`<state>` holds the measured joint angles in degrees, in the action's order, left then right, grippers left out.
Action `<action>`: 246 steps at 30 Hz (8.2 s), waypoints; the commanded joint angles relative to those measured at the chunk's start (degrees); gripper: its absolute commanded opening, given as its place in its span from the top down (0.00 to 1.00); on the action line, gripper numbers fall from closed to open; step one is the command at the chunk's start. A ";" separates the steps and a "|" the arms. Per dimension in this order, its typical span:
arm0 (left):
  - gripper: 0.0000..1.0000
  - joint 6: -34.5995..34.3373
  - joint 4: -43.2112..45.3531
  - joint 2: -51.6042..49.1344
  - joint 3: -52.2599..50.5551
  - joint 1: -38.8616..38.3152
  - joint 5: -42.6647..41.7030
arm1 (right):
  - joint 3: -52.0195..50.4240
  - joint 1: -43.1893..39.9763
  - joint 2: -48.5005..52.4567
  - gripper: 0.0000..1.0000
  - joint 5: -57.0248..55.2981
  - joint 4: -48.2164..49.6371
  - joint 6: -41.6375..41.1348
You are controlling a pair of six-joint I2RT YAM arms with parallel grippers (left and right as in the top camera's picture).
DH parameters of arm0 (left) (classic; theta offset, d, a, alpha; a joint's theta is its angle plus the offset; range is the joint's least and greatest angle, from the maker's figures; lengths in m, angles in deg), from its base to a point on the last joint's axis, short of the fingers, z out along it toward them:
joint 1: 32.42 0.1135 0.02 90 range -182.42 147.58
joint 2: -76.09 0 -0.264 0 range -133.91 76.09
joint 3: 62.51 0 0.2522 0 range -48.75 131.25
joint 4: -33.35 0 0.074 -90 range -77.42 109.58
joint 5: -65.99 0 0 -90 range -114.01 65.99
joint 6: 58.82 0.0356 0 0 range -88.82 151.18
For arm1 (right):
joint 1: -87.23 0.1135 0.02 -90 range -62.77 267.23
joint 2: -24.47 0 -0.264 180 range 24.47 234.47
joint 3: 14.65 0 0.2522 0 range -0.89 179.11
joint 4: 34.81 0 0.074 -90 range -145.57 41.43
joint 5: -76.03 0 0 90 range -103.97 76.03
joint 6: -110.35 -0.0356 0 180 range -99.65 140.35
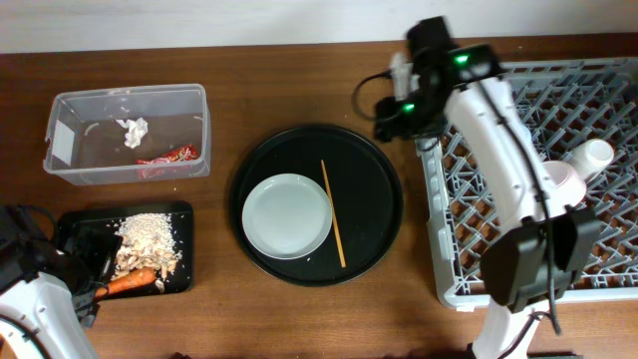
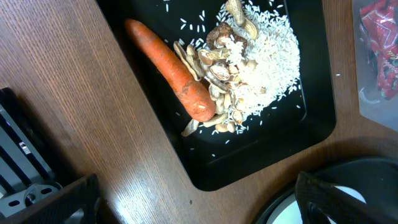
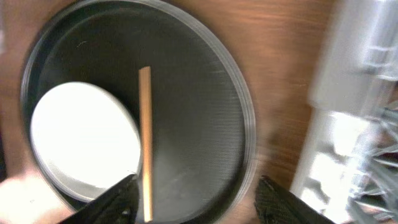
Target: Sort waste into correct bins and load items into the dishwasher rack
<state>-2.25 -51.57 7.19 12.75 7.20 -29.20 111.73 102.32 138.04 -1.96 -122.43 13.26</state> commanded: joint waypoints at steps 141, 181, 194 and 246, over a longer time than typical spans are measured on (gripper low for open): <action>0.01 0.70 -0.02 0.07 0.42 0.20 0.04 | -24.15 -13.38 -17.09 0.96 -10.43 -7.78 4.61; 0.01 0.70 -0.04 0.07 0.42 0.20 0.04 | -78.38 -14.05 -99.84 0.01 6.12 37.20 0.92; 0.01 0.70 -0.02 0.07 0.42 0.20 0.04 | -112.30 -14.62 -113.39 0.01 -8.26 90.62 0.94; 0.01 31.80 80.17 62.75 -60.67 -37.59 0.44 | -112.30 -14.73 -113.39 0.01 -13.79 69.29 9.25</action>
<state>28.61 25.45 66.55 -43.18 -30.27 -29.13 -0.26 88.01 25.04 -15.05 -52.84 22.31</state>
